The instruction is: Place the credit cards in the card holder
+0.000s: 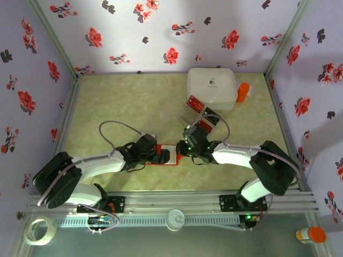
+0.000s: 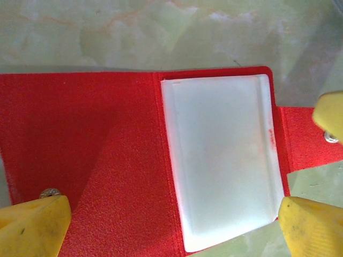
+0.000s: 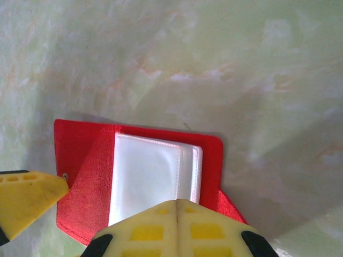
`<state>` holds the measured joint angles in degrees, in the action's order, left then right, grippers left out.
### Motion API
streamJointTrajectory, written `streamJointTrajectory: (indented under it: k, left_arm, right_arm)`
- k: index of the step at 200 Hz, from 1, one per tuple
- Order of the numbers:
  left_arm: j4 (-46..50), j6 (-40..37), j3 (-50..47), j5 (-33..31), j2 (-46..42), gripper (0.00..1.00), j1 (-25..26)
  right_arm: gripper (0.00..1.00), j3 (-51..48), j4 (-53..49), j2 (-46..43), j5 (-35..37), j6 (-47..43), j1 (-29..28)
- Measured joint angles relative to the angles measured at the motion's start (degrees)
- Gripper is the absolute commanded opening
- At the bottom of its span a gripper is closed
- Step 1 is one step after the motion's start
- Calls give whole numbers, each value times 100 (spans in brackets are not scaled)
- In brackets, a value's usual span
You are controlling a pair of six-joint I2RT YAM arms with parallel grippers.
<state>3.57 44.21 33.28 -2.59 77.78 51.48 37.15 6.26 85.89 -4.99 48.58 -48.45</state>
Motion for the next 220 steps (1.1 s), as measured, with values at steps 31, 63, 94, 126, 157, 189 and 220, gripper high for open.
streamJointTrajectory:
  k: [31,63,94,126,157,189,220]
  left_arm:
    - [101,-59,190,0,-13,100,0]
    - [138,-179,367,-2,9,100,0]
    - [166,-330,450,-52,122,100,0]
    - [223,-483,450,-144,221,100,0]
    - [251,-579,426,-192,293,100,0]
    - [232,-581,214,-195,291,100,0]
    - [92,-577,94,-221,289,100,0]
  right_arm:
    - [6,-31,33,0,4,50,-59]
    - [6,-205,50,-7,26,114,-59]
    - [6,-326,52,-11,33,140,-59]
    - [5,-417,85,-15,70,140,-59]
    - [5,-514,111,-15,94,138,-35]
    - [5,-538,122,-15,90,131,44]
    - [5,-533,109,2,85,68,125]
